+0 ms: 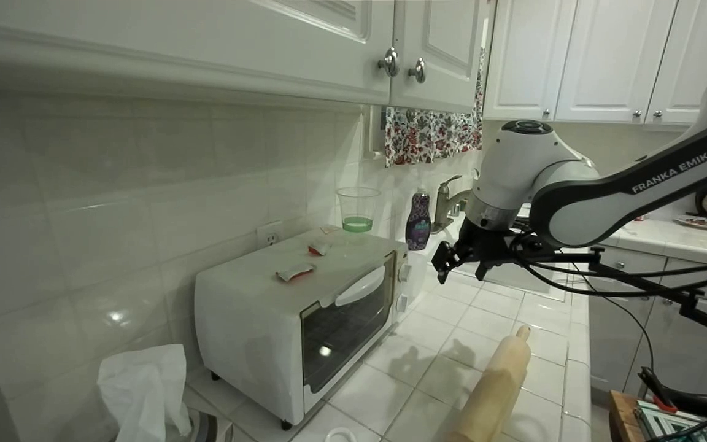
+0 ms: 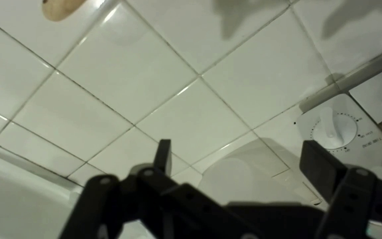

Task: Turn the bottom knob of the microwave to the right

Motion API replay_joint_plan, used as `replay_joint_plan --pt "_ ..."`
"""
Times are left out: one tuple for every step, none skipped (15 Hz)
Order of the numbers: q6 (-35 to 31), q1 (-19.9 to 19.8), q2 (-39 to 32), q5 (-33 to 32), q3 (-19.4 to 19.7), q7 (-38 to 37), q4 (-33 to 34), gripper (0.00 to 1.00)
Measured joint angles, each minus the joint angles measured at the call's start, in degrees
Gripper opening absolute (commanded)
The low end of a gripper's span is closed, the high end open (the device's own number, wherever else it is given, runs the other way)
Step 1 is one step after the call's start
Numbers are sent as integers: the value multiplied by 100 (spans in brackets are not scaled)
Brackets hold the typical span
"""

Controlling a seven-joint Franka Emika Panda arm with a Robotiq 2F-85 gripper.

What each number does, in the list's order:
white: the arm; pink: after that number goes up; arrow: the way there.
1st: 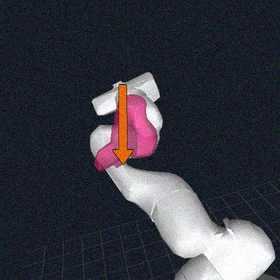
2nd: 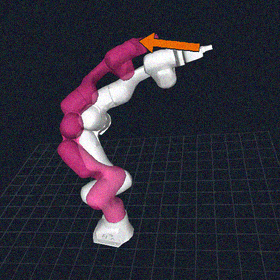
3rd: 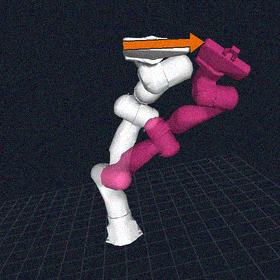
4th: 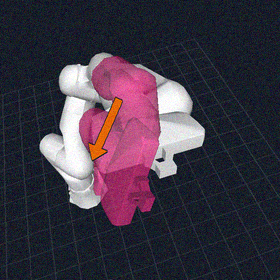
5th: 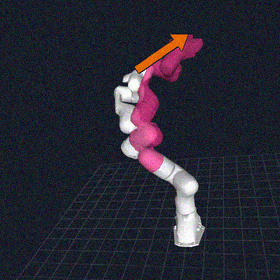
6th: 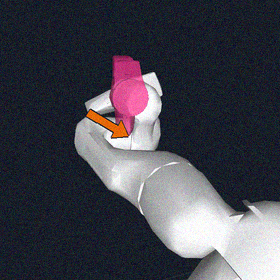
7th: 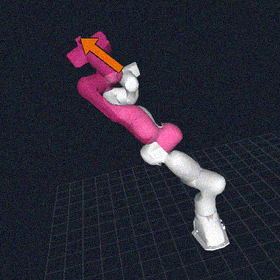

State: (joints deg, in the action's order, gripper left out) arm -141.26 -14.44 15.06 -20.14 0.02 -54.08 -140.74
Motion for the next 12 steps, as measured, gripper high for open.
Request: replay_joint_plan --pt "35 0 0 0 -2 -2 0 100" --pt "43 1 -1 -26 -16 -3 0 100" --pt "18 7 -1 -102 -43 -4 0 100" --pt "-27 18 -1 -219 -82 -1 0 100" --pt "-71 29 -2 -375 -132 4 3 100" --pt "-84 42 -3 -557 -185 9 12 100" --pt "-96 60 -8 -746 -232 14 29 100" --pt "-116 75 -19 -951 -273 15 48 100" --pt "-141 81 -30 -1157 -310 15 64 100" --pt "-174 81 -49 -1347 -334 15 84 100" --pt "-201 82 -73 -1530 -338 15 109 100" --pt "-225 82 -98 -1678 -336 15 135 100"
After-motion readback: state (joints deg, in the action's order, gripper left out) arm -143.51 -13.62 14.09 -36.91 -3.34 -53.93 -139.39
